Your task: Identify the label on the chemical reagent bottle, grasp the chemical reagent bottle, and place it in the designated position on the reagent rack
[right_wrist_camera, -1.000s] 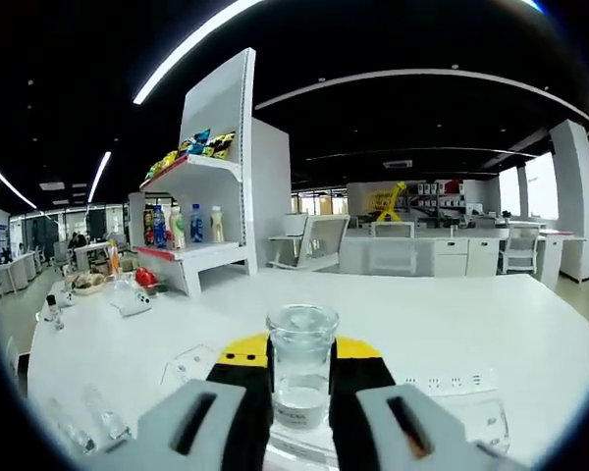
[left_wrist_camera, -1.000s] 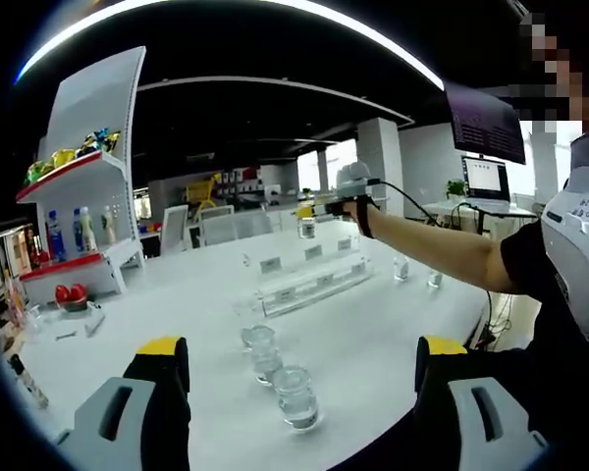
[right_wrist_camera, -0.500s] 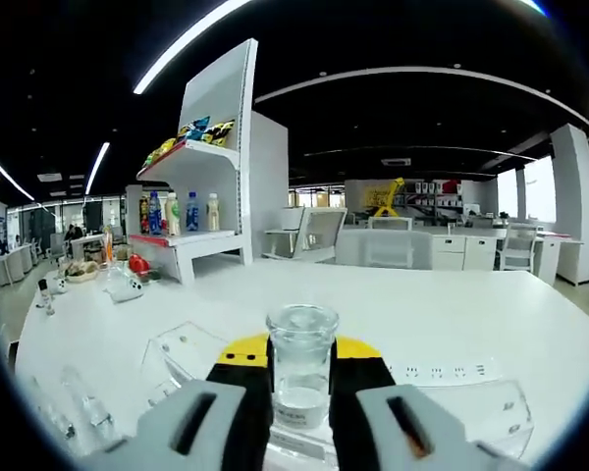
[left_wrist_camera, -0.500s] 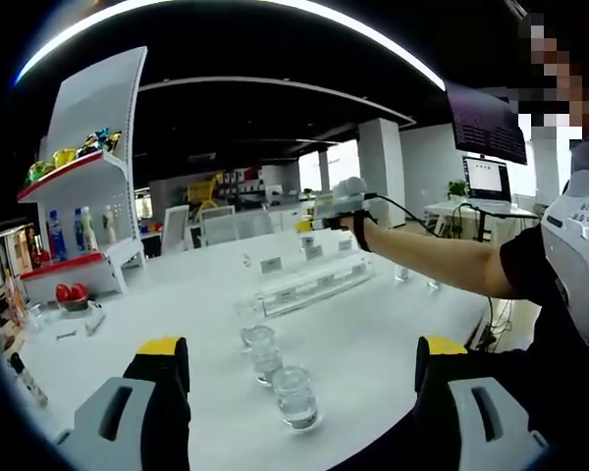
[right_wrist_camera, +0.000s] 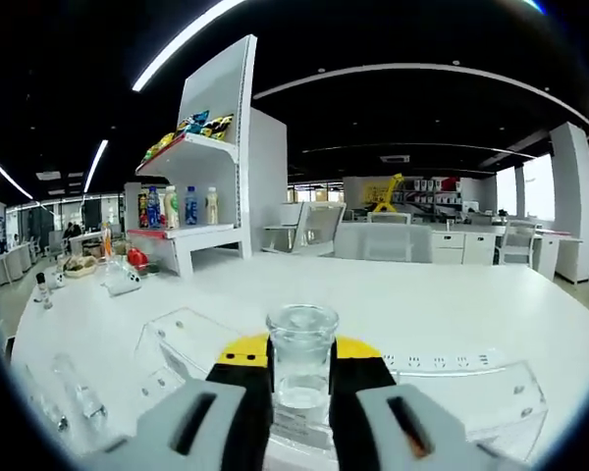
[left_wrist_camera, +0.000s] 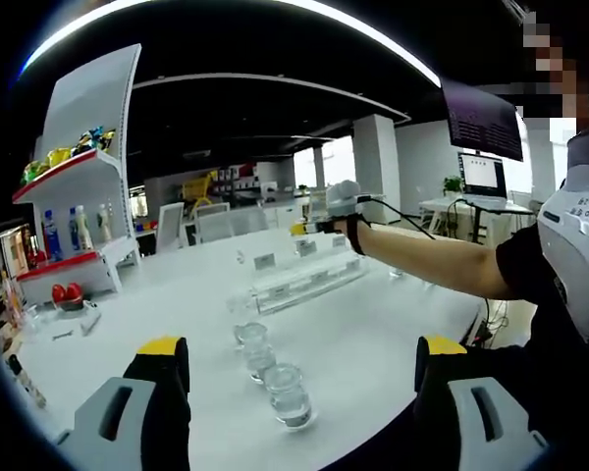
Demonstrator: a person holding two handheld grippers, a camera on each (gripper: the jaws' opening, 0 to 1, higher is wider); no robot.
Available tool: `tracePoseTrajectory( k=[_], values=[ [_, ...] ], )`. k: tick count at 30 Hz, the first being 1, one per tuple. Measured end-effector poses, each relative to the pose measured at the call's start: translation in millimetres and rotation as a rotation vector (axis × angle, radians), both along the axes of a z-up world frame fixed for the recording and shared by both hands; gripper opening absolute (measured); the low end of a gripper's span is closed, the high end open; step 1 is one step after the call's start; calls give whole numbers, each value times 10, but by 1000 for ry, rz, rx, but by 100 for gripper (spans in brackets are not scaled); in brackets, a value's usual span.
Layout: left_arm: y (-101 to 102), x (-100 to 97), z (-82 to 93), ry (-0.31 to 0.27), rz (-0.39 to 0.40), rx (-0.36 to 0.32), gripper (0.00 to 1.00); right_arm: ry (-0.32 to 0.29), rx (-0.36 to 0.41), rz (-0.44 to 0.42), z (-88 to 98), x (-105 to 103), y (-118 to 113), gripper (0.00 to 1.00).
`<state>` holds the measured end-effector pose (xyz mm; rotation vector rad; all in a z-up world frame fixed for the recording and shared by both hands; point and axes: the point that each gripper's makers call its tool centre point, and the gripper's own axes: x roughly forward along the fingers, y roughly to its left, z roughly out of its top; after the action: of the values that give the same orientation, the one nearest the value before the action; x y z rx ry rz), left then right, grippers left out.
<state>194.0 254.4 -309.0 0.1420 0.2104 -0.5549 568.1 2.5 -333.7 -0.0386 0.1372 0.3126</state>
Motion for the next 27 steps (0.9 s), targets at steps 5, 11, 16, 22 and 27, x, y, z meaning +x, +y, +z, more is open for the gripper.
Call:
tracePoseTrajectory(
  k=[5,11,16,22,27],
  values=[
    [4,3,-5,8,5,-7,95,17,6,-9,-58,15,-20,18],
    [4,-4,0,5,9,-7,95,27,-17,-19,-139,11,-22,18],
    [-2,-12,-22,11,5,1,95,29,-2,-20,-141,0,-23,19],
    [-22,-21,-14,4,-4,-6,95,22,28,-41,-140,-11,-40,19],
    [-24,2,-31,12,-8,-5,95,8,-2,-39,-142,-19,-21,20]
  ],
)
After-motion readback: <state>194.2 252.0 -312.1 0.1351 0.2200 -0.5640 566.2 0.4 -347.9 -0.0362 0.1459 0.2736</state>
